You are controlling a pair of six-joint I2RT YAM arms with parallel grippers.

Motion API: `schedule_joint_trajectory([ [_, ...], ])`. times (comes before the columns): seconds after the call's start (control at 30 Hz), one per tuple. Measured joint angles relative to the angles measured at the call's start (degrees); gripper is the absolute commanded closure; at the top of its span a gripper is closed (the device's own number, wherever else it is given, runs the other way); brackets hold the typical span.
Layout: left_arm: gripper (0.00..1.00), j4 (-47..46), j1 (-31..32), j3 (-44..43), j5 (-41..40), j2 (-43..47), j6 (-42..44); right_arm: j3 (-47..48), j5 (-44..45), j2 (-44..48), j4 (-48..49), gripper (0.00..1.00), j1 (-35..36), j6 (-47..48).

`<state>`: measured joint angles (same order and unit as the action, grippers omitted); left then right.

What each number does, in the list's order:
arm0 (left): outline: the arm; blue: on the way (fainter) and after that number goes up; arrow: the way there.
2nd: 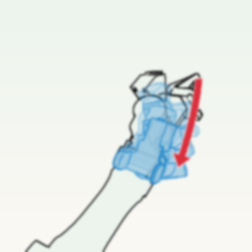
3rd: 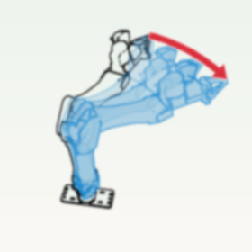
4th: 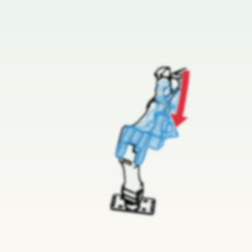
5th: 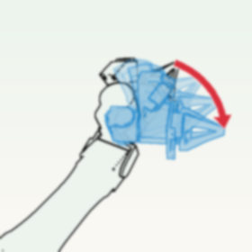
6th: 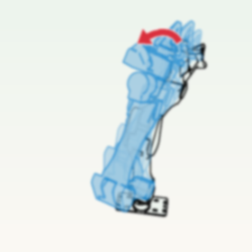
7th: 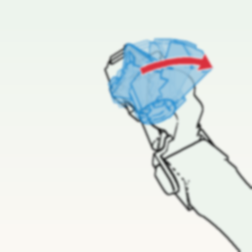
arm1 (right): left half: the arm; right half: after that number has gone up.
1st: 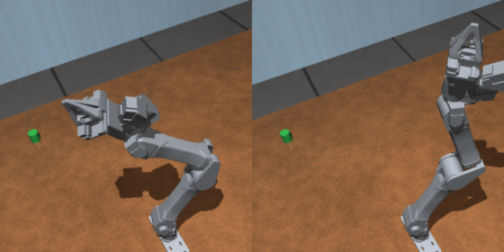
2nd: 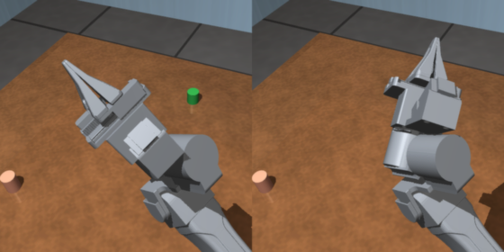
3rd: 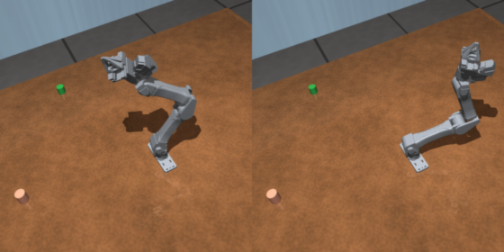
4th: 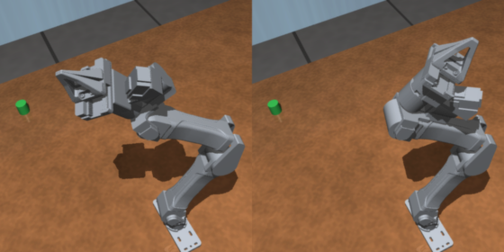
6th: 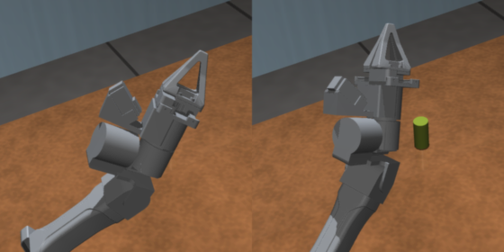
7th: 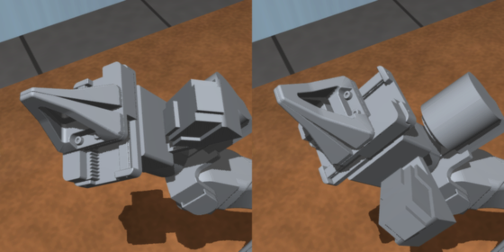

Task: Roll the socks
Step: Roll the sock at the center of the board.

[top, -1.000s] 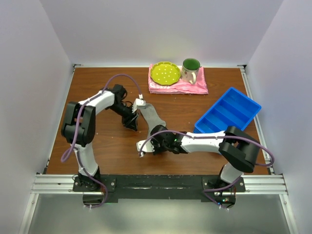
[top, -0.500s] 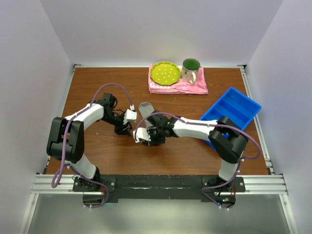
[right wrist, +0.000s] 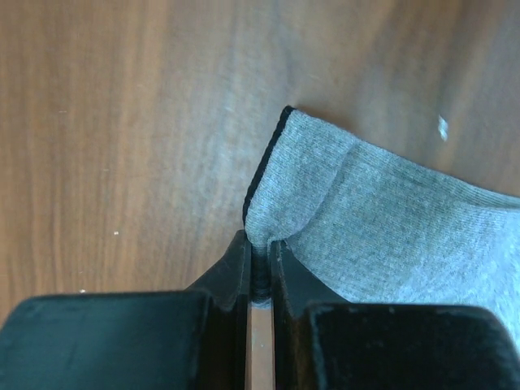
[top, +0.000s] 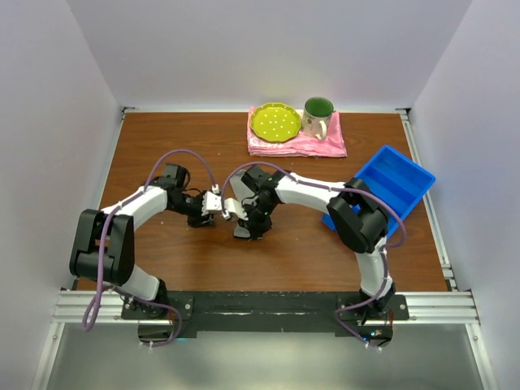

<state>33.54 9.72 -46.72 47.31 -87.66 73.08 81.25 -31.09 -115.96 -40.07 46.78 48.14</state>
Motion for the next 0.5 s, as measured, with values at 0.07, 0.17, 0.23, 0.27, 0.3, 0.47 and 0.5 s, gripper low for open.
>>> schedule_joint_trajectory([
  [0.07,0.5,-1.4,-0.3,0.3,-0.2,0.6,0.0,2.3,-2.2,-1.9,-3.0,1.0,-0.3,1.5],
  [0.17,0.5,-3.0,-0.7,0.3,-0.6,0.8,-0.2,5.9,-5.8,-4.7,-7.6,1.0,-1.1,3.9],
  [0.23,0.5,-4.0,-1.0,0.5,-0.6,1.2,0.1,7.7,-7.9,-6.3,-10.3,1.0,-1.8,5.2],
  [0.27,0.5,-3.8,-1.0,0.8,-0.5,1.6,1.2,8.6,-9.3,-7.3,-11.5,1.0,-2.4,4.3],
  [0.3,0.51,-3.5,-0.9,1.2,-0.2,2.0,1.8,9.8,-11.0,-8.4,-12.6,1.0,-3.4,3.5],
  [0.47,0.53,-2.6,-0.4,2.1,1.8,2.5,1.2,11.6,-15.0,-10.8,-14.1,1.0,-7.1,-1.3],
  [0.5,0.54,-1.9,-1.0,1.5,2.4,1.9,1.0,11.5,-15.0,-10.8,-13.9,1.0,-7.3,-2.0],
])
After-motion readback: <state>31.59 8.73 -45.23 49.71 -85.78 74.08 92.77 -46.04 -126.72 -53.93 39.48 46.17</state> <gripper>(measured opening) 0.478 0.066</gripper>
